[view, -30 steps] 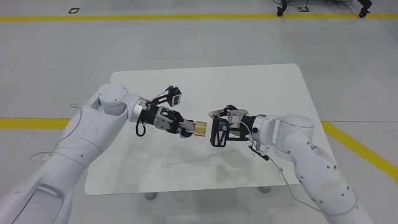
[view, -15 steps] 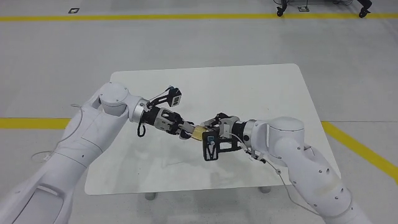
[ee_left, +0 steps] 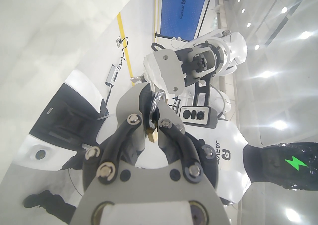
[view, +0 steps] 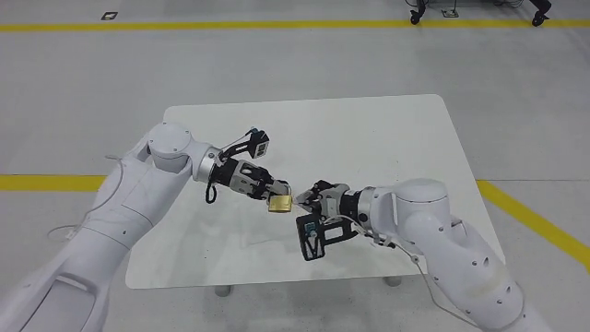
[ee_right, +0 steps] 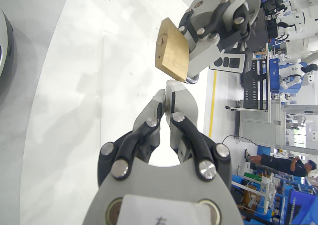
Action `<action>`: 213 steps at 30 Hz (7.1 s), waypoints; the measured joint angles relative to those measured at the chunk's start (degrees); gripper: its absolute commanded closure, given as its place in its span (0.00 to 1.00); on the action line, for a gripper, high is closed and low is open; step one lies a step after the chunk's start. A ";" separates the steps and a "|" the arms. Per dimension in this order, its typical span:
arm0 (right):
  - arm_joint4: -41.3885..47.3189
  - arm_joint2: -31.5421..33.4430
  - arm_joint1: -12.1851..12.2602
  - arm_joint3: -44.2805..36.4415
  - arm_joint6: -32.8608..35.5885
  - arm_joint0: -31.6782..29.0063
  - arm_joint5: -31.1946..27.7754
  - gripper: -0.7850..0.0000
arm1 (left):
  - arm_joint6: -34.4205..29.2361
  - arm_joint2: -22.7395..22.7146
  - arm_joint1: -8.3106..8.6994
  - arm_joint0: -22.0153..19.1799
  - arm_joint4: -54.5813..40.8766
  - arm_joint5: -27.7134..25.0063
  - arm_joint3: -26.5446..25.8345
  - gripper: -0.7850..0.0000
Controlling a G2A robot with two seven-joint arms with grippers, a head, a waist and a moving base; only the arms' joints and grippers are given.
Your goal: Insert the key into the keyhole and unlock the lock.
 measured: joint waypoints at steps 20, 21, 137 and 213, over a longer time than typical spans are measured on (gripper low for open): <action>5.31 16.57 2.54 -5.01 -1.17 -9.92 6.05 1.00 | 1.18 8.64 -2.22 -3.23 -12.05 17.64 12.10 1.00; 5.41 16.70 2.56 -5.06 -1.13 -10.01 6.10 1.00 | 1.20 8.68 -2.23 -3.24 -12.07 17.67 12.14 1.00; 14.23 -14.75 0.38 -4.60 34.50 13.35 0.76 1.00 | 11.31 17.01 -5.06 -4.16 -24.67 27.77 17.29 1.00; 19.67 -7.80 10.36 -9.06 37.02 7.08 3.27 1.00 | 28.82 14.68 -11.82 -2.85 -29.78 37.23 16.44 1.00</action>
